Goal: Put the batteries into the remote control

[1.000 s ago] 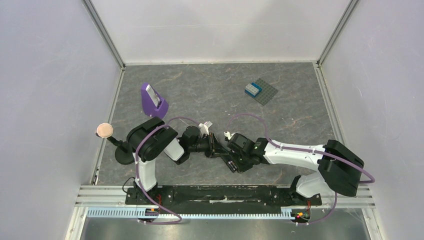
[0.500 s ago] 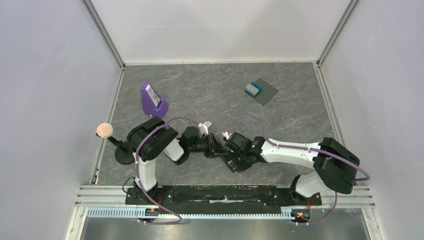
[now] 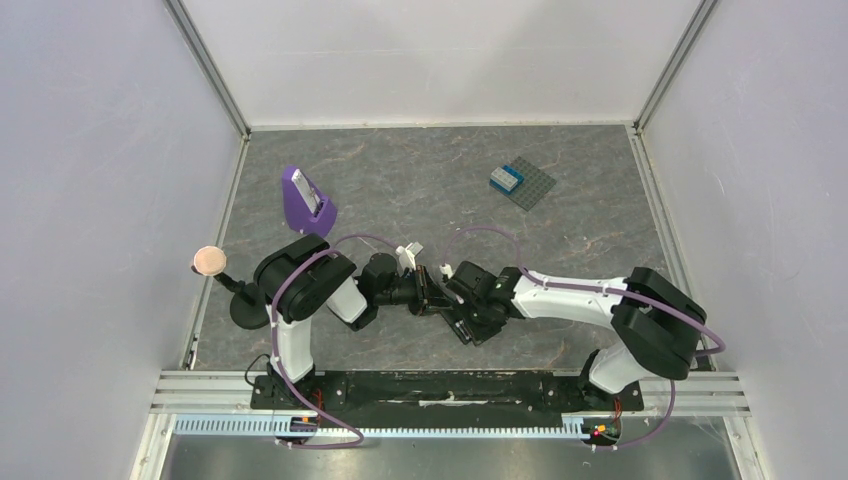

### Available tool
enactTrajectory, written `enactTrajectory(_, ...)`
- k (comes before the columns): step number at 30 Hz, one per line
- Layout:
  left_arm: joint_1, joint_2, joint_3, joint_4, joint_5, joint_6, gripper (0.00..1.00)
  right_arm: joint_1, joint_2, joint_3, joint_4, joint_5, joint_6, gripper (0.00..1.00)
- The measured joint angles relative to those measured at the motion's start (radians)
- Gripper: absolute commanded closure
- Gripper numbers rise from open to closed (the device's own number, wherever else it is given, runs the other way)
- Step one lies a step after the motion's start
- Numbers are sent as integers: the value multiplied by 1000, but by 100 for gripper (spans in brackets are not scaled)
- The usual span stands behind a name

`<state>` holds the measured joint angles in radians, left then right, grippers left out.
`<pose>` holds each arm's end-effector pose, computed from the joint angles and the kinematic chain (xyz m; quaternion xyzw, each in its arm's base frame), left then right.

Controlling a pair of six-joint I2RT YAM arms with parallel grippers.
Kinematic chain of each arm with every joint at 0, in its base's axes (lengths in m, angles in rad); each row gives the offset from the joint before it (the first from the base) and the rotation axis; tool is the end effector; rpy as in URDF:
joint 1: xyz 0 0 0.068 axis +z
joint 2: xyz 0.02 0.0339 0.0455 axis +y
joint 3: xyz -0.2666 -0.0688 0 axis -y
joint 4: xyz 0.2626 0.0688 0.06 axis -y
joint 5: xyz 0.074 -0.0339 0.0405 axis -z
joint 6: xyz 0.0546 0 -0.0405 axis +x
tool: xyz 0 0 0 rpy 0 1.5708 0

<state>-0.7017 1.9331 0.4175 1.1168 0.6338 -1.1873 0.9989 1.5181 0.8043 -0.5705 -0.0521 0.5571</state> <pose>0.2064 -0.2168 0.0581 -0.0231 0.8099 -0.5779 0.0977 0.1492 0.2370 0.1299 -0.2204 0.9646 0.1185 0.0836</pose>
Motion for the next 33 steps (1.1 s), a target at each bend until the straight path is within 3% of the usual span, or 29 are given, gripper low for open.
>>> enactTrajectory(18, 5, 8, -40, 112, -6, 19, 98, -112, 9, -35, 62, -195, -21, 98)
enactTrajectory(30, -3, 7, -53, 114, -17, -27, 98, -117, -222, -202, 182, -202, -17, 96)
enactTrajectory(33, -3, 7, -53, 117, -31, -44, 98, -118, -277, -218, 179, -196, -10, 90)
